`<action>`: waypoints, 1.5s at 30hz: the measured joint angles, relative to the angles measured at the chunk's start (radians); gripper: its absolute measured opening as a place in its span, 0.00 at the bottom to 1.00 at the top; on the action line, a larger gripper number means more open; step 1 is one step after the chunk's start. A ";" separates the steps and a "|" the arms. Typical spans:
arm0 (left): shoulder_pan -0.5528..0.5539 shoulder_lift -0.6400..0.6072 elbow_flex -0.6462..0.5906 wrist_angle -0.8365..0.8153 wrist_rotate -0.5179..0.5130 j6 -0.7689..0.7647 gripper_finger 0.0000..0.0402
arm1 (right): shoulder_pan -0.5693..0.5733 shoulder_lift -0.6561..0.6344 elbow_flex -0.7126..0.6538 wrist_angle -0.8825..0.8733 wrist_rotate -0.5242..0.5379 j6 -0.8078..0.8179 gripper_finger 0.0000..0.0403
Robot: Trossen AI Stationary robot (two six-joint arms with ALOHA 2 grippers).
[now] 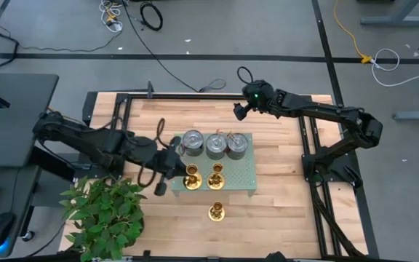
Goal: Pick & Place candle stick holders
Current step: Put the top golden candle holder on the shelf aligned with the left orange scented candle
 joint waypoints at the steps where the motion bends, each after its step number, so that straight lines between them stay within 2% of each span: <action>1: 0.000 0.012 0.000 0.001 -0.004 -0.001 0.03 | 0.000 0.000 0.000 -0.004 0.005 0.000 0.99; 7: 0.002 0.054 -0.001 0.009 -0.023 0.000 0.03 | 0.000 0.000 0.000 -0.033 0.008 0.000 0.99; 16: 0.001 0.053 -0.001 0.006 -0.034 -0.012 0.02 | 0.000 0.000 0.000 -0.060 0.014 0.000 0.99; 26: -0.003 0.053 -0.029 -0.016 -0.094 -0.012 0.02 | 0.000 0.000 0.000 -0.078 0.014 -0.008 0.99; 36: -0.032 0.049 -0.119 0.118 -0.096 0.015 0.02 | 0.000 0.000 0.000 -0.077 0.015 -0.010 0.99; 45: -0.036 0.049 -0.139 0.139 -0.123 0.028 0.02 | 0.000 0.000 0.000 -0.077 0.014 -0.008 0.99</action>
